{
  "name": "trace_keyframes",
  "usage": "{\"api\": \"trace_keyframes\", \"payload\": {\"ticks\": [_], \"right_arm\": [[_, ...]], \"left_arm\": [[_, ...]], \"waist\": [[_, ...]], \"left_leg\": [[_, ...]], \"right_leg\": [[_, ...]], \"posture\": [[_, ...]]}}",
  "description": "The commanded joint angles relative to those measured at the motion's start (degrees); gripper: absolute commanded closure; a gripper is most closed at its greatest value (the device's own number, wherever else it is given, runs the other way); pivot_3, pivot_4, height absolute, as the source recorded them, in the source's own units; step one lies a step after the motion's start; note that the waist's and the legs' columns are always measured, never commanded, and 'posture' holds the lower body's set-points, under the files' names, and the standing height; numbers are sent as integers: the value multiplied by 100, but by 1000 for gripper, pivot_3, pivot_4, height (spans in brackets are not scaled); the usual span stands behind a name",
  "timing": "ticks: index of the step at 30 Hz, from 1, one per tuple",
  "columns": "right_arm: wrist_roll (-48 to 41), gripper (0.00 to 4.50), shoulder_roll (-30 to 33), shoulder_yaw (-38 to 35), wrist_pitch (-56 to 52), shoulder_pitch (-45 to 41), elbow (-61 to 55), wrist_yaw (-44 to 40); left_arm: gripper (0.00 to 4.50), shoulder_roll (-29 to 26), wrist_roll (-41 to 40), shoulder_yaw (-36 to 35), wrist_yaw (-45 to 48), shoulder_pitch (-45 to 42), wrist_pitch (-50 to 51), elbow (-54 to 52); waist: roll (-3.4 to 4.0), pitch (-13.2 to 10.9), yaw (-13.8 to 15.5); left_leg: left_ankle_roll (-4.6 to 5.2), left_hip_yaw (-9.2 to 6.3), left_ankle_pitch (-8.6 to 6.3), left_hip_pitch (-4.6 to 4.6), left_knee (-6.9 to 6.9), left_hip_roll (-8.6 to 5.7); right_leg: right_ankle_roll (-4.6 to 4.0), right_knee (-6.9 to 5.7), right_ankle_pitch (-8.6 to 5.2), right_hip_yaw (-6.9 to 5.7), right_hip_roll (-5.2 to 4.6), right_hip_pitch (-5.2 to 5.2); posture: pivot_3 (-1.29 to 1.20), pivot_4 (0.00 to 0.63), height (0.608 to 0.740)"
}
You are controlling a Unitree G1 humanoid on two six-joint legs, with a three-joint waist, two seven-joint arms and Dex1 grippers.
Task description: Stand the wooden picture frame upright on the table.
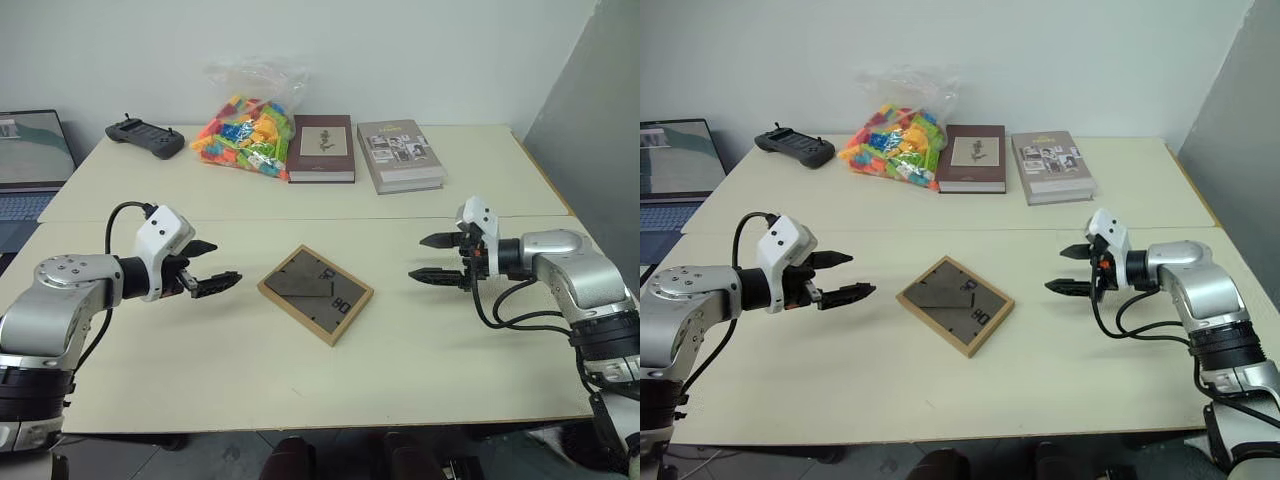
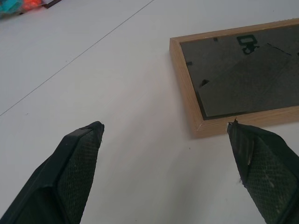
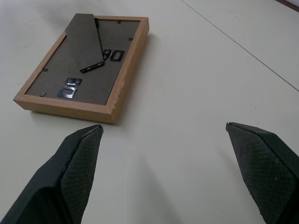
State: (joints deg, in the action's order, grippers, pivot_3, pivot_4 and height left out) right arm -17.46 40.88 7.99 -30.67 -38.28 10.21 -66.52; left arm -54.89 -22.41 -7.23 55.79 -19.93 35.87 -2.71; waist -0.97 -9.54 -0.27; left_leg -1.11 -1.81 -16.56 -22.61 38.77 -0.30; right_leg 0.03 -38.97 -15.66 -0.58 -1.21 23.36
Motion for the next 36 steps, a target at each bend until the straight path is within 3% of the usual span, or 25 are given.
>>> {"api": "trace_keyframes", "payload": {"ticks": [1,9,15,20,28,30,36], "right_arm": [[-17,12,-13,-82,152,-248,-21,-135],[478,12,-507,134,603,-691,651,241],[1096,1502,-937,523,1251,-825,1283,516],[1636,2546,-1226,830,1849,-978,1927,790],[1741,4497,-1572,1011,1754,-705,1488,664],[1690,4500,-1571,1093,1587,-553,1124,511],[1532,4500,-1344,1398,1065,-33,32,-128]], "left_arm": [[0,-132,26,-207,-6,-72,-71,-103],[0,-283,33,-251,115,255,-44,-144],[1372,9,-42,-317,-67,753,-122,-378],[2340,497,312,205,-457,747,-321,-401],[4132,1016,793,771,-698,450,-612,64],[4481,1098,889,893,-638,259,-740,304],[4481,1328,1137,1245,-407,-338,-1145,964]], "waist": [[0,0,0],[1,-1,-21],[1,-1,-28],[1,-1,21],[1,-1,2],[1,-1,7],[0,0,29]], "left_leg": [[0,0,0,-1,0,0],[0,0,0,-1,0,1],[-1,4,1,-10,1,1],[-1,2,1,-19,8,-2],[-2,2,1,-17,7,0],[-2,3,1,-17,7,-1],[-2,-3,1,-19,11,-5]], "right_leg": [[0,0,0,0,0,0],[0,-2,0,0,0,4],[-1,-4,0,4,0,16],[-1,-5,1,0,-4,19],[-2,-8,1,1,-2,20],[-2,-8,1,2,-3,20],[-1,-7,1,-5,-4,18]], "posture": [[0,150,740],[0,150,740],[0,150,740],[0,150,740],[0,150,740],[0,150,740],[0,150,740]]}}
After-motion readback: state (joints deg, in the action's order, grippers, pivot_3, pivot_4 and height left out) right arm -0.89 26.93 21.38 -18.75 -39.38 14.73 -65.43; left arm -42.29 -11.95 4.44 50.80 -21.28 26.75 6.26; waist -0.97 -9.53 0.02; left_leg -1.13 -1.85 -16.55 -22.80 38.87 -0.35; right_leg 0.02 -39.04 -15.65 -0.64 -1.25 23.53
